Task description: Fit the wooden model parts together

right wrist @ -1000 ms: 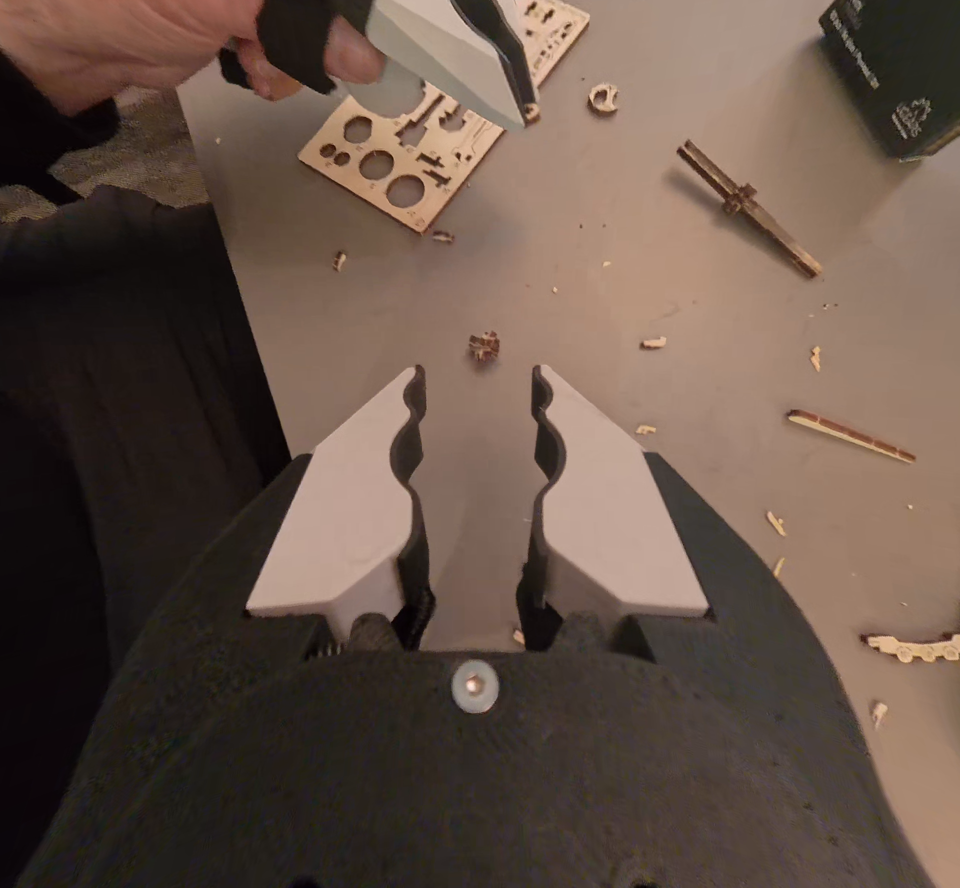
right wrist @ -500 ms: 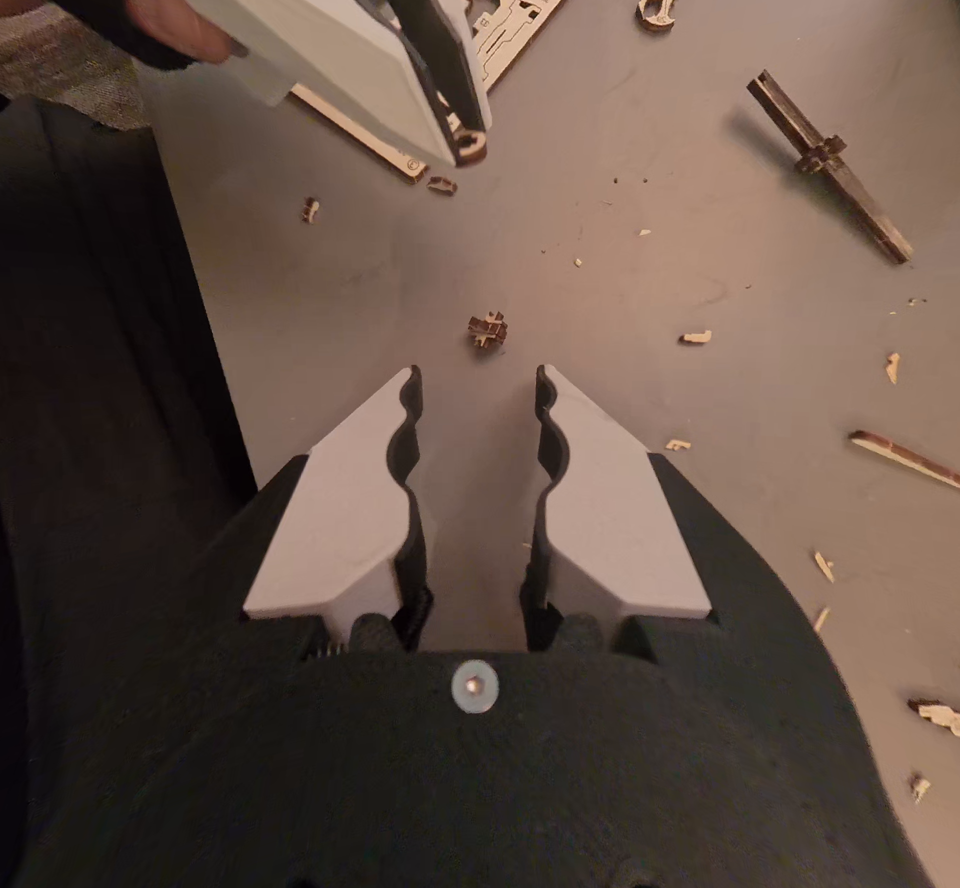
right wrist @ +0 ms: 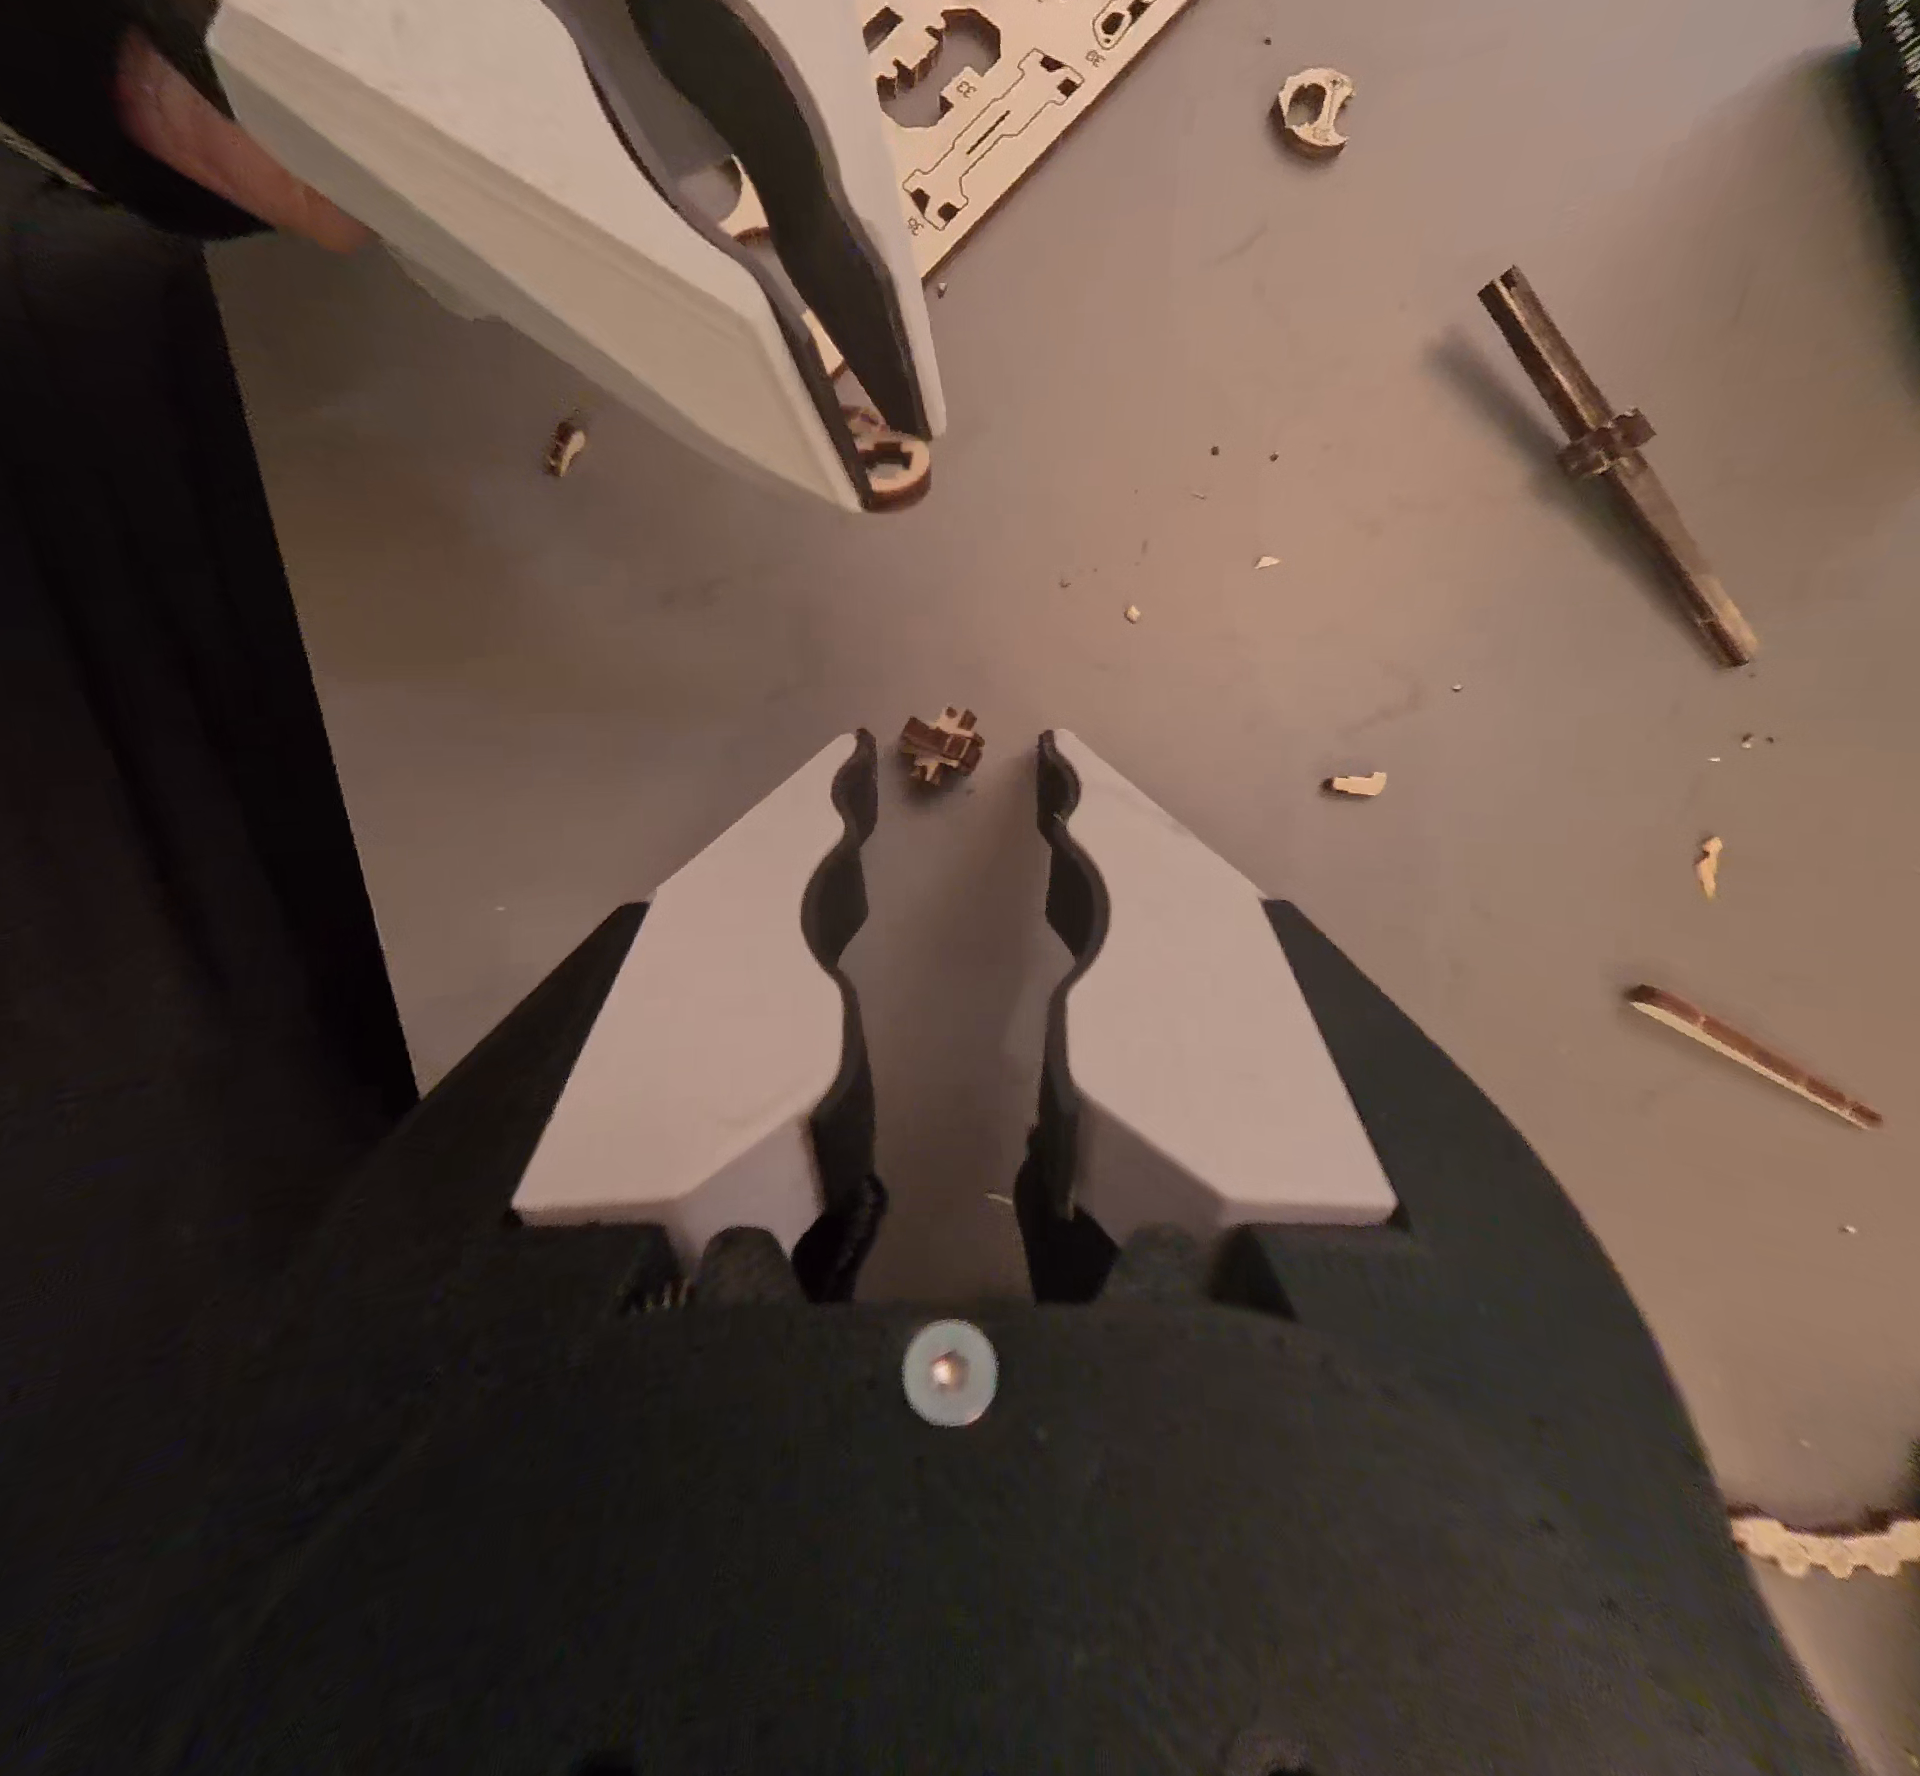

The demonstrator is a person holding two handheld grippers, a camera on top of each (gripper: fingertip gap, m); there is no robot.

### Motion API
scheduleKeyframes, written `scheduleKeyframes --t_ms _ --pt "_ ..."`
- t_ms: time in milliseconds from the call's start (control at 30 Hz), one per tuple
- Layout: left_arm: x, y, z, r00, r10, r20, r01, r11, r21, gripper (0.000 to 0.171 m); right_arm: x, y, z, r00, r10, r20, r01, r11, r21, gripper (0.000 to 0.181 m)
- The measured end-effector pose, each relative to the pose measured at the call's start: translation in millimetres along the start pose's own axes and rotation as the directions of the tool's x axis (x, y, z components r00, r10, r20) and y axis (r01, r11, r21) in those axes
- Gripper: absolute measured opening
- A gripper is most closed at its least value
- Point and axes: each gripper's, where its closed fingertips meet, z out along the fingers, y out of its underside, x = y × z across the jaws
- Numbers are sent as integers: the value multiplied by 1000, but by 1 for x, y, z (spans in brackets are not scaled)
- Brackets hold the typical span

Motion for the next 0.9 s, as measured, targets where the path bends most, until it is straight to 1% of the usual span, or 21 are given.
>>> scheduleKeyframes --t_ms 100,167,300,567,767,900 --pt "-1 1 0 1000 1 2 -1 1000 0 10 -1 -1 0 1000 16 6 -16 1000 -2 30" --pt "-1 2 1 1000 4 3 -4 1000 -4 10 -2 -2 1 1000 -13 -15 13 1000 -9 30" --pt "-5 3 1 1000 -8 5 8 1000 3 10 -7 -4 3 999 -41 -27 41 999 -7 14" --pt "-8 1 0 999 -32 -2 32 999 26 10 -5 -4 1 1000 -12 -13 12 1000 13 13" --pt "-8 -6 0 999 -48 -6 48 997 58 10 0 -13 -11 1000 -9 -4 9 995 99 13" --pt "-4 -18 -1 996 -74 -44 77 993 94 10 2 -24 -25 1000 -1 3 0 984 176 12"
